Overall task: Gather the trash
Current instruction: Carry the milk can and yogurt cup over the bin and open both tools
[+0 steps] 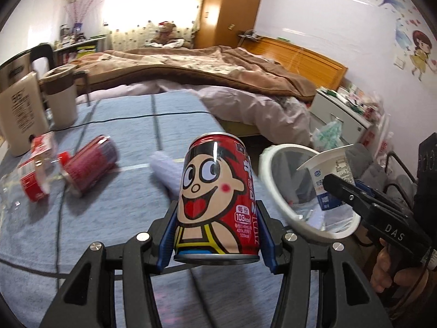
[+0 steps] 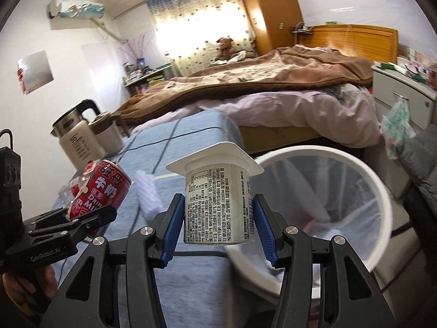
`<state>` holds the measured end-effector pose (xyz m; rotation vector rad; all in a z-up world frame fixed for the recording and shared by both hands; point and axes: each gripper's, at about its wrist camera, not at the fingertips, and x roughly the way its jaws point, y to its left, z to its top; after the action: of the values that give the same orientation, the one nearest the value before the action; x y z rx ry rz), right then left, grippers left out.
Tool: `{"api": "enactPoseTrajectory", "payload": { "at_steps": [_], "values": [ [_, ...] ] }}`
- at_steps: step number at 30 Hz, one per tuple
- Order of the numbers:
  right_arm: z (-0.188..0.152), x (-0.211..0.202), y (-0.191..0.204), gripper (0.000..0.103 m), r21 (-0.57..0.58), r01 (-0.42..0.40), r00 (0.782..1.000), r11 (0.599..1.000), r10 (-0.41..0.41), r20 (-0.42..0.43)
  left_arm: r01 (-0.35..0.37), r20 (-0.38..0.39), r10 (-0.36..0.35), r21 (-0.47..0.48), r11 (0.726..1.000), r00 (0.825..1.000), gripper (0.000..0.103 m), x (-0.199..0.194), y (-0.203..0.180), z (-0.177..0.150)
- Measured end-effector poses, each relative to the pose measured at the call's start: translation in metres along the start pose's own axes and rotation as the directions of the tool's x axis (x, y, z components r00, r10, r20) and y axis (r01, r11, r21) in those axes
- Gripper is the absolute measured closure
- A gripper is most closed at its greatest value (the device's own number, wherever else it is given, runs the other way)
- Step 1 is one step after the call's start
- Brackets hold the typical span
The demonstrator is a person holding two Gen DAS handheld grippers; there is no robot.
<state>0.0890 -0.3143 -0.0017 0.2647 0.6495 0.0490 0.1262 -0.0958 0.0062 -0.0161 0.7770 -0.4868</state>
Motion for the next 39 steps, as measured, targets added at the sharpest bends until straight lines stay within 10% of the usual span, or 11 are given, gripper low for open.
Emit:
{"api": "enactPoseTrajectory", "payload": {
  "at_steps": [21, 39],
  "values": [
    [-0.005, 0.002, -0.105, 0.051, 0.073, 0.264, 0.962, 0.962, -0.258, -0.083, 0.121, -0.099, -0.106, 0.159, 0.980, 0.989, 0.049, 0.066, -0.107, 0.012],
    [-0.012, 0.019, -0.122, 0.050, 0.041, 0.304, 0.944, 0.952, -0.295, -0.144, 0.154, -0.141, -0.133, 0.155, 0.976, 0.981, 0.044, 0.086, -0.123, 0.010]
  ]
}}
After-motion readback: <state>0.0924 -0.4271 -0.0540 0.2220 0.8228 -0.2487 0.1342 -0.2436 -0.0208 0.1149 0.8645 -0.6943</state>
